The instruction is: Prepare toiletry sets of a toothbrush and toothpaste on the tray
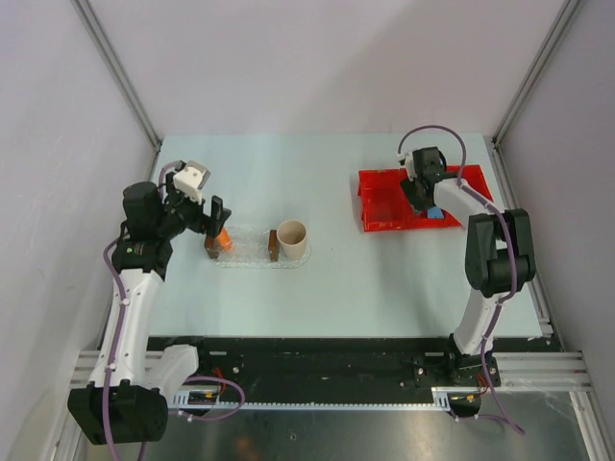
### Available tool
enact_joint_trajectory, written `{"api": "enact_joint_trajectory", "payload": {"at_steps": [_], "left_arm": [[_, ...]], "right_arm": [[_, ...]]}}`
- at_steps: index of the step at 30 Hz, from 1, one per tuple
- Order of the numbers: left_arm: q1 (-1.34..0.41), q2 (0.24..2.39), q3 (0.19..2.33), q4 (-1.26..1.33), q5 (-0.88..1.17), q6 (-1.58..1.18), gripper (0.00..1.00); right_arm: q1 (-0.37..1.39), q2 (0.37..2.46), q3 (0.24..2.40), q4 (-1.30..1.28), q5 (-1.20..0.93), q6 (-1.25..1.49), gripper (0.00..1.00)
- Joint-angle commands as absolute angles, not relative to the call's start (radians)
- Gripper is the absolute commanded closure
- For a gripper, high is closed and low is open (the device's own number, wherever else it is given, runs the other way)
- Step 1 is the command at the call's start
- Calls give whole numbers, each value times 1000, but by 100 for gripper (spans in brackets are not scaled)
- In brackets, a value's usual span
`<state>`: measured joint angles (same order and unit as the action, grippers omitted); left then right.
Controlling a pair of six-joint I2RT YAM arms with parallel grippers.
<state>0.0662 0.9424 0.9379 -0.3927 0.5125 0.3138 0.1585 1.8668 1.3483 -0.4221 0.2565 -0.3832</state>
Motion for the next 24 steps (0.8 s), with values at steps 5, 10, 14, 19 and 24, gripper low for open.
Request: {"api": "enact_joint_trajectory", "payload": {"at_steps": [5,10,14,19,24], "left_arm": [[74,933,934,-390,545,318,11],[74,936,920,-390,566,321,11],[74,940,919,-390,568,319,11],[72,942,916,-390,568,324,11],[72,946,910,-390,565,328,11]], "right_arm": [[195,1928,1355,-356,362,-413,39],[207,1953,1355,-338,399,-422,40],[216,1971,1355,-327,417,-434,42],[218,1990,1355,-327,422,-439,49],[216,1997,1355,-334,419,-442,59]]}}
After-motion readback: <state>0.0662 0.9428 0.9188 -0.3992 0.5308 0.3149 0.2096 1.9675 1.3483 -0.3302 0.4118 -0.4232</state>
